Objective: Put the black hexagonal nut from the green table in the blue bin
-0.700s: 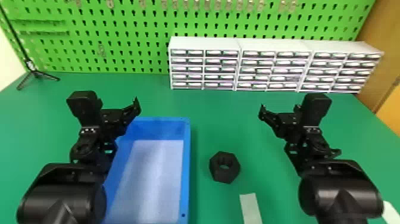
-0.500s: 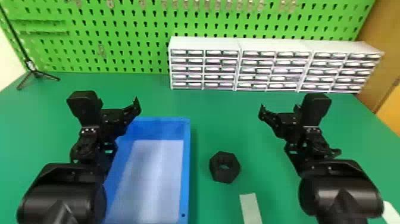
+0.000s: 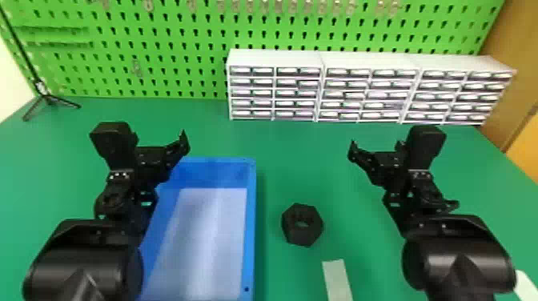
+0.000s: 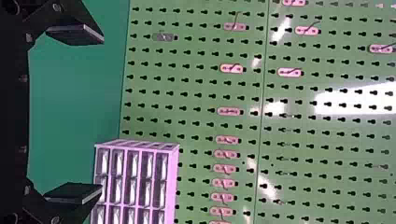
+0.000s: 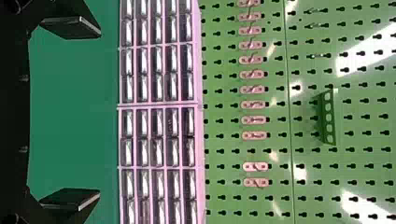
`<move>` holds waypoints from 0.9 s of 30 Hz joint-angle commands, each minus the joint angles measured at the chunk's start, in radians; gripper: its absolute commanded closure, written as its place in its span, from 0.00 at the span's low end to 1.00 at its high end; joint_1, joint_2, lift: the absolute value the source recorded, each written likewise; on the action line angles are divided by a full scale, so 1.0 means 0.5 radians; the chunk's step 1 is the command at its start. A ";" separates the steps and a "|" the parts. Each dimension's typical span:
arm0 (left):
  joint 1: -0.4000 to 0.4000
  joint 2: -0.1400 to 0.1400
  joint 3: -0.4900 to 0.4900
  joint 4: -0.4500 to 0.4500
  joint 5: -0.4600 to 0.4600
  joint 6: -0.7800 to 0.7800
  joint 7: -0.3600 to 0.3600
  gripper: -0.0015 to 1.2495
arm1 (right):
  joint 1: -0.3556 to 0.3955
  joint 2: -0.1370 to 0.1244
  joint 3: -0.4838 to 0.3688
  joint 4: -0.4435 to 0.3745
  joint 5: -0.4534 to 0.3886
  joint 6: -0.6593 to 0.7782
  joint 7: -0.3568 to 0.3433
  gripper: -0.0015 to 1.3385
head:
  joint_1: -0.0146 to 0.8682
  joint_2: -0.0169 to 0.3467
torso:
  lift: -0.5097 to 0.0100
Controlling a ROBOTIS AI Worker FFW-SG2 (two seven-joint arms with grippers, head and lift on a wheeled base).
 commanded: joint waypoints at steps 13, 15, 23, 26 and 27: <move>0.000 0.000 0.000 0.000 0.000 0.000 0.000 0.13 | 0.001 0.000 0.000 0.000 -0.003 0.000 0.000 0.08 | 0.79 0.12 | 0.80; 0.000 0.000 0.000 0.000 0.000 0.000 0.000 0.13 | 0.001 0.000 0.000 0.000 -0.003 0.000 0.000 0.08 | 0.79 0.12 | 0.80; 0.000 0.000 0.000 0.000 0.000 0.000 0.000 0.13 | 0.004 0.000 0.000 0.000 -0.003 0.000 0.000 0.08 | 0.79 0.12 | 0.80; 0.000 0.000 0.003 0.000 0.000 0.000 0.000 0.13 | 0.007 -0.006 0.006 -0.015 -0.006 0.009 0.000 0.08 | 0.79 0.12 | 0.80; 0.000 0.000 0.003 0.000 0.000 0.000 0.000 0.13 | 0.007 -0.006 0.009 -0.028 -0.006 0.028 0.000 0.08 | 0.79 0.12 | 0.80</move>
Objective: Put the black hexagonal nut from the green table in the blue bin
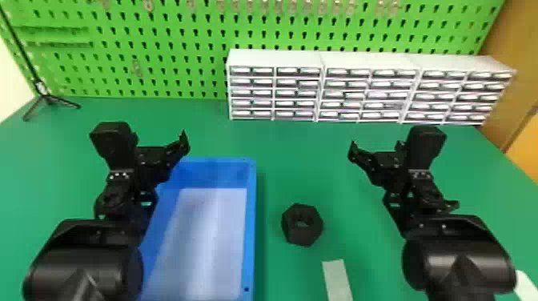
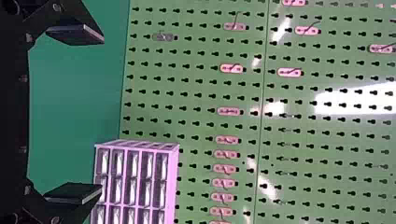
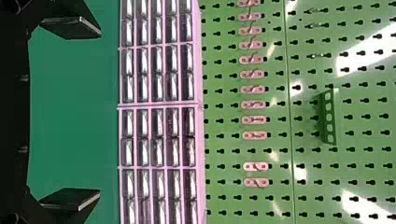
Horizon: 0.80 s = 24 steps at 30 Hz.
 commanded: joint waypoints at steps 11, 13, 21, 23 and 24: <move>0.000 0.000 0.002 0.000 0.003 0.000 0.000 0.13 | 0.050 -0.041 0.021 -0.238 0.007 0.318 0.000 0.08 | 0.79 0.12 | 0.80; 0.000 0.000 0.002 0.000 0.003 0.000 0.000 0.13 | 0.063 -0.044 0.021 -0.302 0.025 0.398 0.000 0.08 | 0.79 0.12 | 0.80; 0.000 0.000 0.005 0.000 0.000 0.000 0.000 0.13 | 0.139 -0.093 0.039 -0.600 0.046 0.806 0.003 0.08 | 0.79 0.12 | 0.80; 0.000 0.000 0.005 0.000 0.003 0.000 0.000 0.13 | 0.158 -0.127 0.070 -0.670 0.040 0.922 0.003 0.08 | 0.79 0.12 | 0.80; 0.000 0.000 0.005 0.000 0.003 0.000 0.000 0.13 | 0.167 -0.142 0.085 -0.698 0.037 0.965 0.003 0.08 | 0.79 0.12 | 0.80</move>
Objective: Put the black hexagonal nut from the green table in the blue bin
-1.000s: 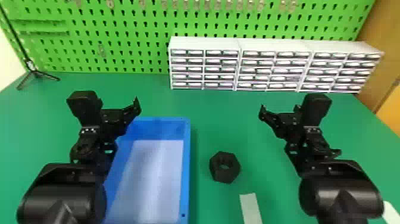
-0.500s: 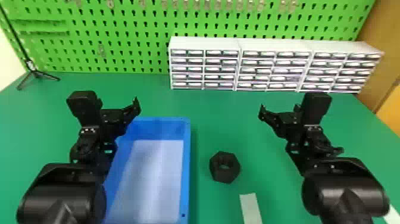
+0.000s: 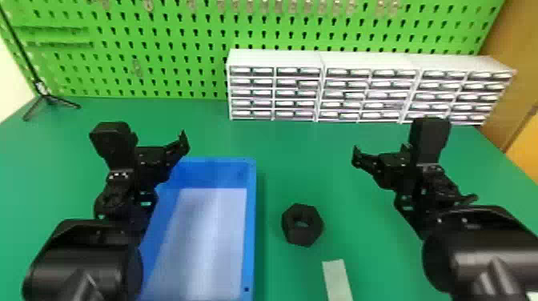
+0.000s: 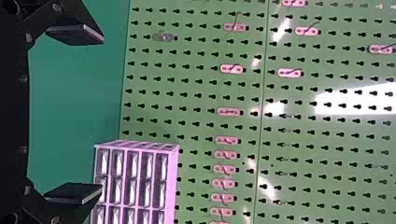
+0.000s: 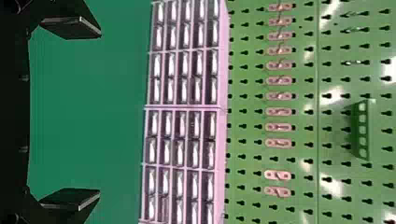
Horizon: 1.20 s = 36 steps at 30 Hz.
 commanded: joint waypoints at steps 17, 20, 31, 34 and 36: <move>0.003 0.003 0.026 0.000 -0.002 -0.015 -0.006 0.13 | 0.149 -0.265 0.208 -0.408 -0.241 0.744 0.086 0.08 | 0.79 0.12 | 0.80; 0.003 0.003 0.032 0.000 -0.002 -0.018 -0.009 0.13 | 0.143 -0.308 0.245 -0.436 -0.256 0.827 0.104 0.08 | 0.79 0.12 | 0.80; 0.003 0.009 0.032 0.000 -0.012 -0.018 -0.015 0.13 | 0.072 -0.480 0.368 -0.482 -0.372 1.103 0.218 0.08 | 0.79 0.12 | 0.80; 0.000 0.012 0.026 0.000 -0.015 -0.018 -0.015 0.13 | 0.060 -0.516 0.414 -0.485 -0.409 1.133 0.221 0.08 | 0.79 0.12 | 0.80; 0.000 0.015 0.026 0.000 -0.015 -0.018 -0.015 0.13 | 0.051 -0.532 0.432 -0.485 -0.415 1.143 0.224 0.08 | 0.79 0.12 | 0.80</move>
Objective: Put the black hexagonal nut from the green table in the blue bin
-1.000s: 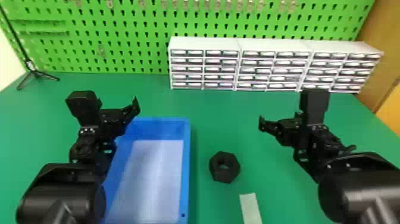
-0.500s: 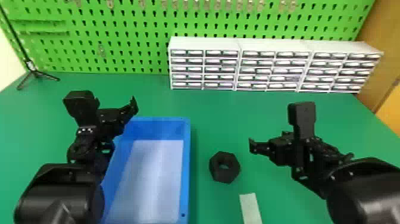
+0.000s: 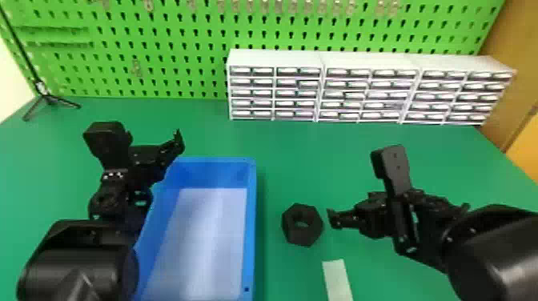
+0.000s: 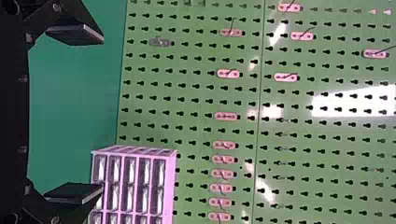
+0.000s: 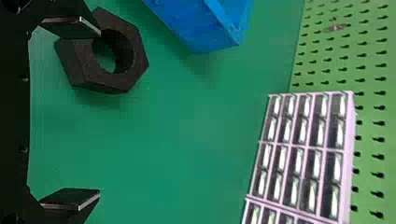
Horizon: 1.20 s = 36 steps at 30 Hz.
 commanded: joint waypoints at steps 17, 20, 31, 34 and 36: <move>-0.003 0.006 -0.006 0.000 -0.001 0.002 0.000 0.13 | -0.070 -0.107 0.168 0.004 -0.098 0.158 0.057 0.08 | 0.79 0.12 | 0.80; 0.000 0.006 -0.006 0.000 -0.001 -0.001 0.000 0.13 | -0.073 -0.119 0.183 0.010 -0.101 0.176 0.072 0.08 | 0.79 0.12 | 0.80; 0.000 0.006 -0.006 0.000 -0.001 -0.001 0.000 0.13 | -0.086 -0.143 0.226 0.022 -0.137 0.225 0.088 0.08 | 0.79 0.12 | 0.80; 0.003 0.006 -0.006 0.000 -0.001 0.002 0.000 0.13 | -0.086 -0.146 0.229 0.022 -0.144 0.228 0.091 0.08 | 0.79 0.12 | 0.80; 0.003 0.006 -0.006 0.000 -0.001 0.002 0.000 0.13 | -0.089 -0.146 0.229 0.025 -0.144 0.234 0.091 0.08 | 0.79 0.12 | 0.80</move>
